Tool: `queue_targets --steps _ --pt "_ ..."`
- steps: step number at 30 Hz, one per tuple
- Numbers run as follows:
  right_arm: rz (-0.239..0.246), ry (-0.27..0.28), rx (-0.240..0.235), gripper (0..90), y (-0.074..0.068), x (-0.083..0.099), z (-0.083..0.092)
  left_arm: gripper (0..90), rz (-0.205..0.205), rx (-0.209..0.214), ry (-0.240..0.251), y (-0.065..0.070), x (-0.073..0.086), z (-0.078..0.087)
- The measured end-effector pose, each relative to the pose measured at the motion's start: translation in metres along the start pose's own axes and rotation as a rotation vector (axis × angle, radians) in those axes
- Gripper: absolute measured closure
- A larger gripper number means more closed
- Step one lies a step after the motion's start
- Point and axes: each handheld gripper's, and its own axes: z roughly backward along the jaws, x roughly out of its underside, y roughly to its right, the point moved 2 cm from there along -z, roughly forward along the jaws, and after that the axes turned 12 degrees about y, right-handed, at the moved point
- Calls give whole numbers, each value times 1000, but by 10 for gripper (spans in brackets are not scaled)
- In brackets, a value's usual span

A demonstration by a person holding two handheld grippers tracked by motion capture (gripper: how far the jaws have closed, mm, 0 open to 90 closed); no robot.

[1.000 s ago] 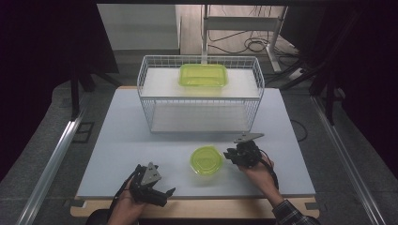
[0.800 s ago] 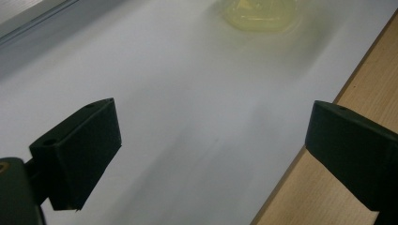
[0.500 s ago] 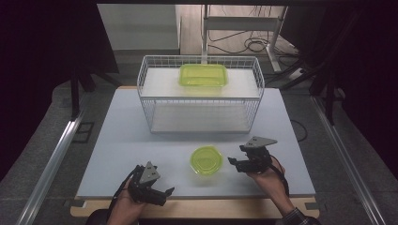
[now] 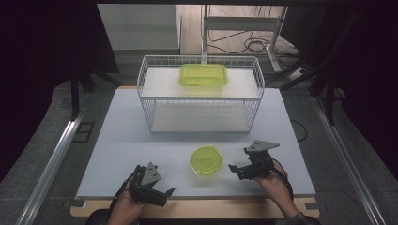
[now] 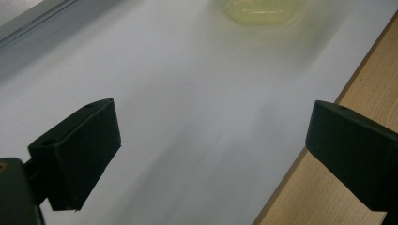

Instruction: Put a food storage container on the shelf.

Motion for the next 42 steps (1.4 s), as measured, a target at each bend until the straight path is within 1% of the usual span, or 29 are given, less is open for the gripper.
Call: queue_targets --steps 2,5,7,8,10,12,13,14,17,19,21,24,27,28,30,35,42 --pt "0 11 3 70 0 -1 0 37 1 1 1 0 0 0" --pt "-18 16 -3 69 2 -2 1 37 -1 0 2 0 0 0" --pt "-43 18 -17 72 3 -4 1 37 -4 0 1 0 0 0" --pt "-68 18 -25 72 3 -5 1 37 -8 0 -3 0 0 0" --pt "-98 20 -33 69 3 -7 1 36 -7 -1 -5 0 0 -1" --pt "-101 14 -23 38 2 -8 -1 36 -8 -1 -5 0 0 -1" --pt "-107 15 -19 39 2 -9 -2 36 -8 -1 -6 0 0 -1" --pt "-121 22 -24 40 2 -10 -3 36 -8 -1 -6 0 0 -1" --pt "-142 31 -35 53 1 -12 -6 36 -7 1 -7 1 1 -1" --pt "-139 38 -39 79 0 -16 -6 36 -8 1 -9 1 1 -1" --pt "-137 56 -45 110 -1 -20 -6 36 -8 1 -10 1 1 -2" --pt "-144 70 -58 180 0 -25 -5 36 -10 2 -12 1 1 -2" --pt "-161 65 -75 232 2 -28 -6 36 -11 3 -14 1 1 -2" --pt "-167 62 -90 251 2 -28 -7 36 -11 3 -14 2 1 -2" --pt "-173 56 -105 273 2 -29 -9 36 -12 3 -15 2 1 -3" --pt "-210 36 -146 336 2 -30 -16 36 -14 3 -16 2 1 -3" --pt "-225 1 -190 431 4 -29 -25 36 -22 4 -22 2 2 -4"
